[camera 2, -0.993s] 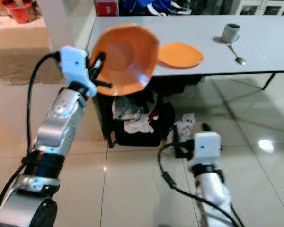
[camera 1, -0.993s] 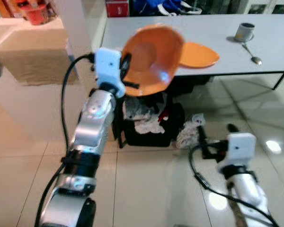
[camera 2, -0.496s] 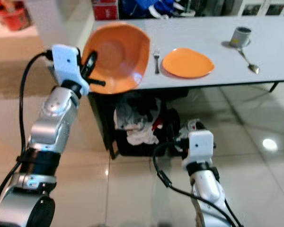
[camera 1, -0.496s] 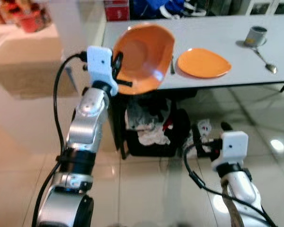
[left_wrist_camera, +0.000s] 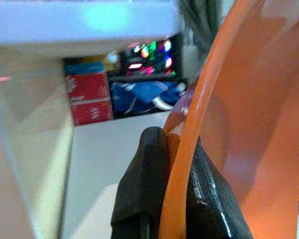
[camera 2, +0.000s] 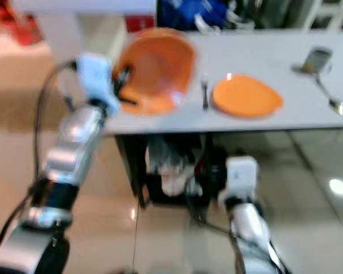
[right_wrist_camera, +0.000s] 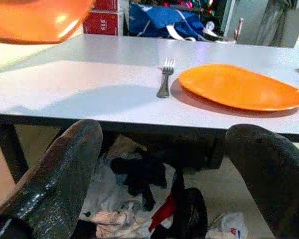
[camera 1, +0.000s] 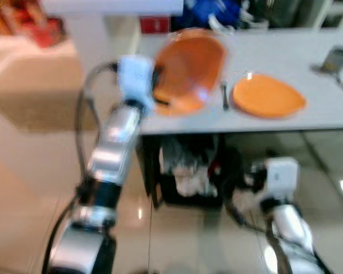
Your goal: Setting the table
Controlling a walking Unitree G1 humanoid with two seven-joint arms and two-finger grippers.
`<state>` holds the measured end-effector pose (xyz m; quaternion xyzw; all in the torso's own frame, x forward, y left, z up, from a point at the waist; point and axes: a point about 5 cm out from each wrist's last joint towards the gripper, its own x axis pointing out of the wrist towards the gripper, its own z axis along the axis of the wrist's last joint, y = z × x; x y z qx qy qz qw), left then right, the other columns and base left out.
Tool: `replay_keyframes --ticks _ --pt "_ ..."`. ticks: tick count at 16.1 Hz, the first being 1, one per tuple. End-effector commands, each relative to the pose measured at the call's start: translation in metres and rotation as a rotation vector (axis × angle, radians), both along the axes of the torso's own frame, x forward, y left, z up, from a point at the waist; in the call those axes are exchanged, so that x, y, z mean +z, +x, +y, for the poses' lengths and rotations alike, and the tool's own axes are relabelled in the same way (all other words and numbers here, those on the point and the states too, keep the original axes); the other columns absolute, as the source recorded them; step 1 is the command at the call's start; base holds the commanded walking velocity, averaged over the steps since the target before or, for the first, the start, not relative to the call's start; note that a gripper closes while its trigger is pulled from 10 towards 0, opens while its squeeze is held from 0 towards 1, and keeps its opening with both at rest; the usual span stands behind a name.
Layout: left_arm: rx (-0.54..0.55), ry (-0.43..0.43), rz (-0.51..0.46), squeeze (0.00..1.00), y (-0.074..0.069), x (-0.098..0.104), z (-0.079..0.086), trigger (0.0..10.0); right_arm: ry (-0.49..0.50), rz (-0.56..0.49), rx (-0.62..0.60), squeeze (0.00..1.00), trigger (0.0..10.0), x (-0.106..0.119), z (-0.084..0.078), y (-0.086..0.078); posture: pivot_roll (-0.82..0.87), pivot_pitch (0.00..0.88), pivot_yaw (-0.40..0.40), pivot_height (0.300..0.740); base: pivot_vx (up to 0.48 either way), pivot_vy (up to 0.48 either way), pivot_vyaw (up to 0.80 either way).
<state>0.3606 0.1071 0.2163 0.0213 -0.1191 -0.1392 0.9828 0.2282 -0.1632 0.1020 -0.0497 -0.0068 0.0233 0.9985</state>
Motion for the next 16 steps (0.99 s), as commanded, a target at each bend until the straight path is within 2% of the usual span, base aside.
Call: replay_keyframes --ticks 1,3,6,8,16 --pt "-0.050 0.013 -0.034 0.00 -0.002 0.007 -0.015 0.0 -0.019 -0.007 -0.020 0.00 10.0 0.001 -0.006 -0.001 -0.14 0.018 0.048 0.727 0.480 0.000 0.00" --pt "-0.044 0.017 -0.026 0.00 -0.001 0.004 -0.014 0.0 -0.019 -0.007 -0.020 0.00 10.0 0.001 -0.006 -0.001 -0.15 0.017 0.051 0.727 0.480 0.000 0.00" --pt "-0.052 0.000 -0.034 0.00 -0.002 0.003 -0.014 0.0 -0.020 -0.009 -0.022 0.00 10.0 0.000 -0.006 -0.001 -0.15 0.013 0.054 0.727 0.000 0.000 0.00" --pt "-0.048 -0.003 -0.022 0.00 0.000 0.000 -0.014 0.0 -0.020 -0.009 -0.021 0.00 10.0 -0.001 -0.005 -0.001 -0.15 0.006 0.057 0.727 0.000 -0.345 0.00" --pt "-0.060 0.008 -0.012 0.00 0.001 -0.004 -0.016 0.0 -0.019 -0.007 -0.019 0.00 10.0 -0.002 -0.003 -0.002 -0.15 0.007 0.057 0.727 0.270 -0.393 0.00"
